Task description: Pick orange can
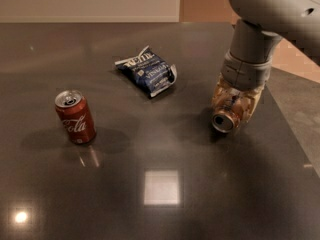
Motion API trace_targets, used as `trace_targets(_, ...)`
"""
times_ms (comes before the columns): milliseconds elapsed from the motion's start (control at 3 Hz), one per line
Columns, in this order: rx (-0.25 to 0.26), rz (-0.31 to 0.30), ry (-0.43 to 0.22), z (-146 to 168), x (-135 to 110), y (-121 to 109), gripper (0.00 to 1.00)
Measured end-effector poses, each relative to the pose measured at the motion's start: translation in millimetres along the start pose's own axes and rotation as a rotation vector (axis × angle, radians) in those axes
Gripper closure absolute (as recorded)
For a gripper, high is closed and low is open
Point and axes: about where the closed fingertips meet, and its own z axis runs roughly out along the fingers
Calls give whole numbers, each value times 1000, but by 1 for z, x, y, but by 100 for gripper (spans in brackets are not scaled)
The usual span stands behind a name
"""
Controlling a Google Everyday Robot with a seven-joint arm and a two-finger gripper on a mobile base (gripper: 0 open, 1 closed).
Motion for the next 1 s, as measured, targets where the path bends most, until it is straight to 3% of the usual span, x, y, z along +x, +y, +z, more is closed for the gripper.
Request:
trace_targets(333,45,14,-12,-28,1,-20,100)
trace_targets(1000,206,49,42,-106,14,-83,100)
